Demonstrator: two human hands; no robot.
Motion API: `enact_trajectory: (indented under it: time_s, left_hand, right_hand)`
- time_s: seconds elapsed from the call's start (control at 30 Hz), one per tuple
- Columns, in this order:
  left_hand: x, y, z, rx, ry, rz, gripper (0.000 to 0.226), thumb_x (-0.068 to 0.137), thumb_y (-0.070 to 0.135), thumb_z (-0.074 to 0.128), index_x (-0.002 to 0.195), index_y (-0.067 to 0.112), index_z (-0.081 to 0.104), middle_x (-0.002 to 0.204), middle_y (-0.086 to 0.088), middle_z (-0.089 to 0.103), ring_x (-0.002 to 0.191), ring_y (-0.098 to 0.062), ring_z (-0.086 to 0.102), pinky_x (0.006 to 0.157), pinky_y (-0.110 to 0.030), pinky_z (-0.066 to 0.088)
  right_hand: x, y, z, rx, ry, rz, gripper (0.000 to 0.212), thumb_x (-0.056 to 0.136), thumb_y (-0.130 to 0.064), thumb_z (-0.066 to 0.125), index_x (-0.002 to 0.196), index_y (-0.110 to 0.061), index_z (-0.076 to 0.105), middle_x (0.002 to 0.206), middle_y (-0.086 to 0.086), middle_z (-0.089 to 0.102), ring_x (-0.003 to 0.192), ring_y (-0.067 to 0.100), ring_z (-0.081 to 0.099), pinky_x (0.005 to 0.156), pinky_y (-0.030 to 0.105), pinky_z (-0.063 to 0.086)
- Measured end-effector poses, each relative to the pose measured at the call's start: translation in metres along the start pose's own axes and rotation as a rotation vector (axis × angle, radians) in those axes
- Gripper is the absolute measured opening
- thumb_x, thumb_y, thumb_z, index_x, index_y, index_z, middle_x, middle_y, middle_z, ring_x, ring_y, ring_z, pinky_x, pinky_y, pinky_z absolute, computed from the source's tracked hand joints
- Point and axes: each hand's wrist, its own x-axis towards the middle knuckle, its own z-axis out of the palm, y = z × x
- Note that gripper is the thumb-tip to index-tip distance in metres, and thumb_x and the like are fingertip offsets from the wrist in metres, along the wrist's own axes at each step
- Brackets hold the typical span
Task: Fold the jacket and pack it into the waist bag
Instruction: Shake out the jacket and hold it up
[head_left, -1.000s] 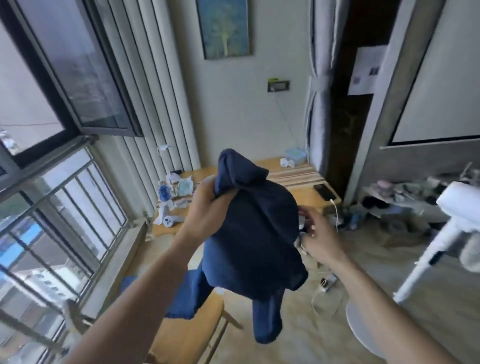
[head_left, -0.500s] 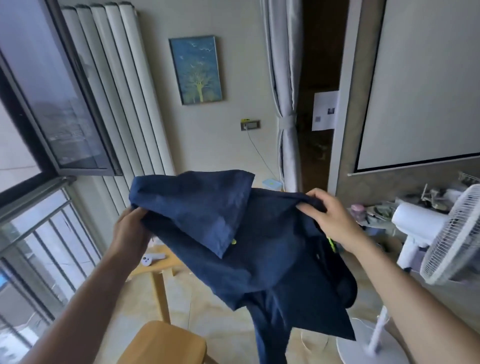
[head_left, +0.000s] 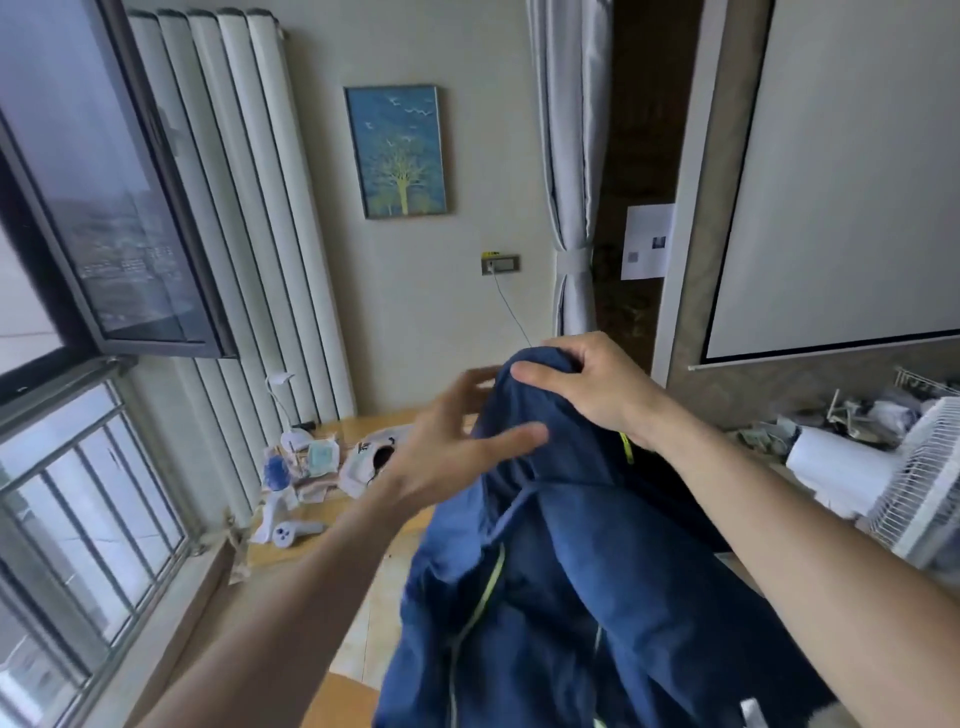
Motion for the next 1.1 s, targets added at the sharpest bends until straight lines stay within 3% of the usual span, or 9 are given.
enact_trajectory:
  time_s: [0.13,0.27,0.5,0.6,0.73,0.87,0.97,1.03,1.1]
  left_hand:
    - [0.021,-0.017,0.004,0.086,-0.003,0.05,0.015,0.086,0.027,0.074,0.098,0.017,0.075,0.089,-0.004,0.079,0.084,-0.015,0.074,0.08,-0.047,0.06]
    - [0.027,-0.033,-0.015,0.15,0.092,0.133,0.011,0.083,0.026,0.074,0.075,0.026,0.067,0.066,0.007,0.064,0.061,-0.006,0.053,0.058,-0.026,0.045]
    - [0.046,-0.064,-0.055,0.26,0.008,0.15,0.023,0.091,0.034,0.069,0.079,0.016,0.069,0.072,-0.011,0.067,0.06,-0.015,0.05,0.056,-0.029,0.042]
    - [0.056,-0.081,-0.071,0.3,-0.017,0.127,0.033,0.098,0.039,0.06,0.082,0.011,0.067,0.074,-0.015,0.065,0.067,-0.03,0.055,0.062,-0.04,0.047]
    - [0.069,-0.101,-0.093,0.282,0.1,0.083,0.019,0.1,0.012,0.052,0.094,0.01,0.071,0.081,0.002,0.071,0.077,-0.021,0.061,0.071,-0.037,0.049]
    - [0.075,-0.101,-0.092,0.051,0.234,-0.006,0.038,0.088,-0.003,0.038,0.098,0.018,0.069,0.092,0.001,0.073,0.092,-0.022,0.064,0.083,-0.036,0.052]
    - [0.079,-0.1,-0.087,-0.114,0.123,-0.016,0.023,0.094,0.039,0.052,0.089,0.02,0.064,0.087,-0.002,0.071,0.089,-0.027,0.065,0.082,-0.042,0.053]
    - [0.084,-0.107,-0.086,0.134,0.061,0.1,0.047,0.08,0.065,0.066,0.092,0.02,0.059,0.086,0.002,0.071,0.085,-0.021,0.067,0.076,-0.039,0.053]
    - [0.097,-0.117,-0.084,0.455,0.12,0.224,0.047,0.077,0.056,0.076,0.088,0.019,0.051,0.075,0.005,0.064,0.076,-0.026,0.064,0.064,-0.036,0.046]
  right_hand:
    - [0.009,-0.007,0.005,-0.354,-0.102,-0.077,0.041,0.072,-0.053,0.083,0.086,-0.017,0.072,0.083,0.006,0.074,0.078,0.024,0.069,0.075,0.047,0.056]
    - [0.006,0.0,-0.001,-0.621,-0.254,0.063,0.043,0.064,-0.045,0.09,0.096,-0.025,0.069,0.087,-0.009,0.073,0.08,0.008,0.068,0.07,0.031,0.055]
    - [0.021,0.032,-0.01,-0.671,-0.054,0.173,0.018,0.086,-0.027,0.075,0.077,-0.013,0.071,0.076,0.011,0.07,0.067,0.021,0.058,0.059,0.03,0.034]
    - [0.03,0.044,-0.007,-0.558,0.072,0.179,0.013,0.091,-0.011,0.064,0.08,-0.009,0.071,0.08,0.015,0.071,0.077,0.028,0.064,0.064,0.031,0.037]
    - [0.039,0.048,0.005,-0.307,0.27,0.222,0.035,0.09,0.002,0.055,0.092,-0.025,0.078,0.093,-0.001,0.078,0.096,0.022,0.07,0.087,0.039,0.054]
    - [0.054,0.045,0.019,-0.31,0.418,0.208,0.025,0.083,-0.006,0.059,0.091,-0.022,0.078,0.092,-0.002,0.078,0.094,0.023,0.072,0.089,0.046,0.058]
    - [0.064,0.036,0.02,-0.534,0.358,0.171,0.023,0.08,-0.011,0.065,0.094,-0.024,0.078,0.091,-0.007,0.077,0.092,0.016,0.07,0.086,0.042,0.058]
    - [0.07,0.03,0.014,-0.685,0.172,0.192,0.03,0.075,-0.021,0.069,0.104,-0.029,0.075,0.092,-0.014,0.072,0.091,0.015,0.067,0.083,0.039,0.057]
    - [0.077,0.029,0.007,-0.811,-0.112,0.26,0.053,0.067,-0.034,0.068,0.119,-0.034,0.066,0.101,-0.012,0.062,0.097,0.015,0.061,0.086,0.038,0.053]
